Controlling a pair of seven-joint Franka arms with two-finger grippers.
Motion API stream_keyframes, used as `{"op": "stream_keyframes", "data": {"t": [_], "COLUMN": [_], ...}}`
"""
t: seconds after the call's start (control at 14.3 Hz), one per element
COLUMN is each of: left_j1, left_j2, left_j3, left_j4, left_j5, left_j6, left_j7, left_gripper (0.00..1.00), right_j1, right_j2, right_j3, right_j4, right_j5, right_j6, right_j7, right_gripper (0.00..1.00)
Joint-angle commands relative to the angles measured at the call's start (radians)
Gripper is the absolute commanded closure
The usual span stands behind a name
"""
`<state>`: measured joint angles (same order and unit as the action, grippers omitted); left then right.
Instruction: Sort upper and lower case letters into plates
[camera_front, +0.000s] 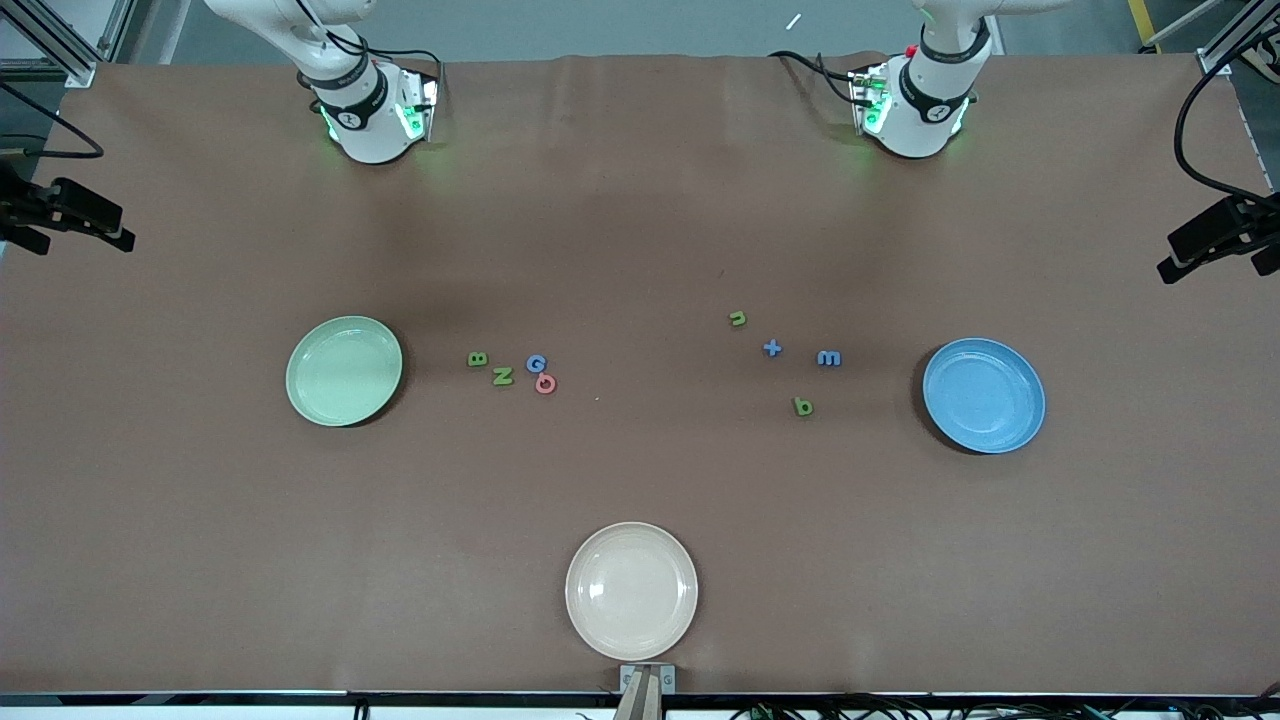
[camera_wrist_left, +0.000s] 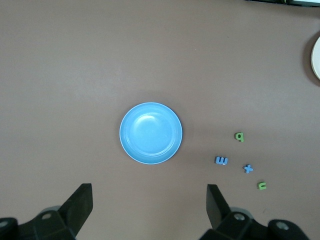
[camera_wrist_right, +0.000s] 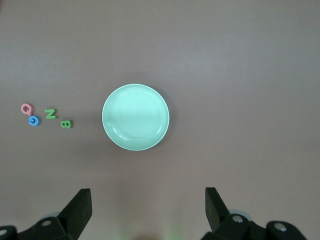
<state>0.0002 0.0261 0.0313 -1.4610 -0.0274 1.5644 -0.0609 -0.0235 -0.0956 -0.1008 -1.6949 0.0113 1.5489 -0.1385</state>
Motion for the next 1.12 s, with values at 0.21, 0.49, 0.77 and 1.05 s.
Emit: {"op": "stream_keyframes", "data": {"t": [0.21,0.49,0.77,1.05], "left_j1": [0.004,0.001,-0.011,-0.009], "left_j2": [-0.014,0.02,0.015,0.014], "left_j3": [-0.002,-0.004,-0.086,-0.249], "left_j4": [-0.004,-0.028,-0.198,-0.437], "left_j5": [-0.016,-0.035,-0.043,-0.042], "left_j6": [-0.012,-0.033,0.024,0.303], "left_j7": [0.01,-0.007,-0.014,-0.225], "left_gripper": [0.0,0.0,0.0,0.0], "right_j1": [0.004,0.004,0.011,0.011], "right_j2": [-0.024,-0.024,-0.024,-0.024], "right_j3": [0.003,0.006,0.006,0.007], "right_j4": [-0.019,-0.019,-0.019,-0.019], "right_j5": [-0.013,-0.019,-0.031,-0.031], "right_j6": [0.0,0.0,0.0,0.0], "right_j7": [-0.009,-0.009,-0.009,-0.007], "right_gripper": [0.0,0.0,0.0,0.0]}}
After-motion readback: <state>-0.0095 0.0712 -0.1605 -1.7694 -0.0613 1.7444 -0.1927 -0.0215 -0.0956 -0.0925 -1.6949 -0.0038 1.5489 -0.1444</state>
